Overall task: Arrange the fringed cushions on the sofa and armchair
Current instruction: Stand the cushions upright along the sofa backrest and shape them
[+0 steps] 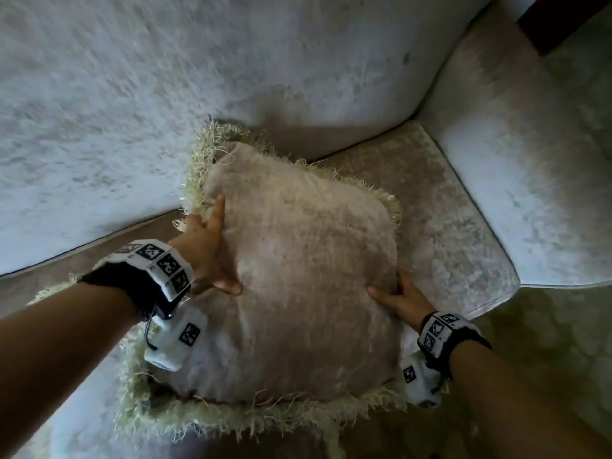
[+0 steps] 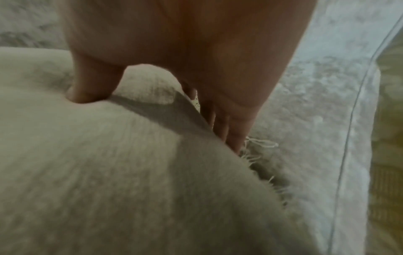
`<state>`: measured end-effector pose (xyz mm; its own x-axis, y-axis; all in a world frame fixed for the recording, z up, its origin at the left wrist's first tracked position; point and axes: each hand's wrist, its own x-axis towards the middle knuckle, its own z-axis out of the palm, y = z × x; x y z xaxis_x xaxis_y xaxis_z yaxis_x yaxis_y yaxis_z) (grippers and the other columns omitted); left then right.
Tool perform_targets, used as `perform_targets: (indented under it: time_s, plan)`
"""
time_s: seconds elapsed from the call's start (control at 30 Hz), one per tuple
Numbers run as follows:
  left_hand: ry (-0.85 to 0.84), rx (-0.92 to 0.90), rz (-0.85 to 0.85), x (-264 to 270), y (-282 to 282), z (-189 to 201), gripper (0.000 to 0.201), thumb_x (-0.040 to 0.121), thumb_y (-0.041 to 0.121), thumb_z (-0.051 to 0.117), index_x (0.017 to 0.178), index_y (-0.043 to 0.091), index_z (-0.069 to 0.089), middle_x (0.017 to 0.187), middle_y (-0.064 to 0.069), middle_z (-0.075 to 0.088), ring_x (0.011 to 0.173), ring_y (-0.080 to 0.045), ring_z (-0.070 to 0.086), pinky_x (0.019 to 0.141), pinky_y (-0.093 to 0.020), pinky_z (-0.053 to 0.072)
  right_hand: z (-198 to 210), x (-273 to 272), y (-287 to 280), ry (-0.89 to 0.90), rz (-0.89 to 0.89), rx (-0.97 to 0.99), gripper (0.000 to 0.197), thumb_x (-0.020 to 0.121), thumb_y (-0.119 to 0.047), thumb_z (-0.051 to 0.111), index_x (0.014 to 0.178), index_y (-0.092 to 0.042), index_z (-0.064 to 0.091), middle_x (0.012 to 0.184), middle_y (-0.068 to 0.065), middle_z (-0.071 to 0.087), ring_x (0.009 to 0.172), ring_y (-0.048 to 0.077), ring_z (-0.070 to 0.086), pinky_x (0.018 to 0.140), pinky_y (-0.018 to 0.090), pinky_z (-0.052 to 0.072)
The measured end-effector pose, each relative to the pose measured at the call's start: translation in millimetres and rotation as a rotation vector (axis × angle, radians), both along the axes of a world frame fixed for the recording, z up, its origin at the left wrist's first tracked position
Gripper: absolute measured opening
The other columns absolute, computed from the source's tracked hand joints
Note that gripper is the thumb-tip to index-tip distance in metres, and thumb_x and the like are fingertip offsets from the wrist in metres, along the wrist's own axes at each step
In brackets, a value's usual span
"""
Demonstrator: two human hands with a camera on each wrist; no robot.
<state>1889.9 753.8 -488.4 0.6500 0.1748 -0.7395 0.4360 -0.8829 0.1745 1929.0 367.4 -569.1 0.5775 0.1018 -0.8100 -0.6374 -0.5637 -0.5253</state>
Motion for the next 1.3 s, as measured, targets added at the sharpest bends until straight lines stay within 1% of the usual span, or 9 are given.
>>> perform_targets:
  time_s: [0.13,0.27,0.37,0.5,0.63,0.8,0.97,1.13,1.3]
  plan:
    - [0.089,-0.024,0.093,7.7,4.7,-15.8,0.17,0.039,0.043,0.097,0.137,0.041,-0.042,0.154,-0.022,0.008,0.139,-0.044,0.031,0.105,-0.051,0.038,-10.6,-2.7,13.4,0.025,-0.132,0.07,0.141,0.037,-0.06,0.094,0.153,-0.036,0.017,0.148,0.0,0.044,0.129,0.028,0.049,0.106,0.055,0.042]
    - [0.033,-0.129,0.229,3.3,9.8,-11.5,0.164,0.04,0.027,0.099,0.148,0.039,-0.024,0.15,-0.017,0.019,0.138,-0.041,0.031,0.109,-0.052,0.036,6.3,2.9,23.4,0.061,-0.154,-0.028,0.118,0.066,-0.028,0.09,0.155,-0.024,0.012,0.148,0.006,0.043,0.13,0.032,0.049,0.106,0.053,0.043]
    - [-0.076,-0.261,0.3,2.1,12.8,11.1,0.145,0.041,0.018,0.099,0.149,0.024,0.002,0.125,-0.007,0.042,0.121,-0.03,0.048,0.103,-0.041,0.041,38.7,16.3,24.9,0.024,-0.132,-0.09,0.102,0.072,-0.019,0.087,0.15,-0.013,0.023,0.141,0.009,0.05,0.125,0.031,0.052,0.103,0.048,0.046]
    - [-0.176,-0.356,0.312,0.7,5.4,55.6,0.127,0.047,0.012,0.097,0.144,0.016,0.015,0.107,0.001,0.048,0.097,-0.019,0.051,0.089,-0.028,0.039,94.7,29.5,15.5,-0.016,-0.046,-0.128,0.064,0.078,-0.016,0.083,0.131,-0.009,0.047,0.12,0.004,0.062,0.102,0.023,0.06,0.079,0.032,0.053]
    - [-0.243,-0.438,0.335,2.0,-7.5,95.7,0.126,0.05,0.011,0.096,0.146,0.016,0.013,0.118,0.002,0.046,0.107,-0.015,0.048,0.092,-0.024,0.037,136.6,46.6,-2.6,-0.062,-0.018,-0.137,0.059,0.066,-0.027,0.086,0.12,-0.015,0.063,0.109,0.003,0.072,0.101,0.024,0.068,0.09,0.049,0.055]
    - [-0.38,-0.453,0.354,24.3,-33.2,132.9,0.129,0.05,0.021,0.096,0.145,0.028,0.009,0.143,-0.005,0.039,0.126,-0.021,0.045,0.108,-0.036,0.038,176.0,93.9,-28.6,-0.152,0.029,-0.067,0.074,0.056,-0.039,0.092,0.124,-0.031,0.062,0.112,-0.004,0.073,0.104,0.021,0.069,0.091,0.051,0.055]
    - [-0.634,-0.426,0.443,72.5,-70.2,153.0,0.13,0.051,0.019,0.096,0.147,0.03,0.009,0.145,0.002,0.031,0.13,-0.015,0.036,0.112,-0.034,0.031,221.0,178.6,-43.5,-0.339,0.011,-0.005,0.064,0.071,-0.02,0.085,0.129,-0.028,0.058,0.117,0.0,0.069,0.11,0.026,0.064,0.097,0.054,0.05]
    - [-0.788,-0.402,0.602,101.9,-108.9,136.4,0.133,0.045,0.015,0.097,0.143,0.042,0.011,0.14,-0.001,0.033,0.128,-0.021,0.043,0.107,-0.046,0.042,228.8,250.4,-57.6,-0.426,0.021,0.061,0.066,0.079,-0.009,0.079,0.137,-0.022,0.049,0.12,-0.001,0.061,0.113,0.023,0.057,0.1,0.045,0.046]
    - [-0.688,-0.197,0.699,101.4,-155.0,76.8,0.13,0.051,0.014,0.096,0.15,0.022,0.013,0.132,-0.01,0.028,0.128,-0.034,0.036,0.109,-0.049,0.035,171.5,276.4,-79.3,-0.323,0.094,0.116,0.059,0.076,-0.003,0.081,0.127,-0.019,0.056,0.118,0.002,0.066,0.111,0.024,0.061,0.088,0.036,0.049]
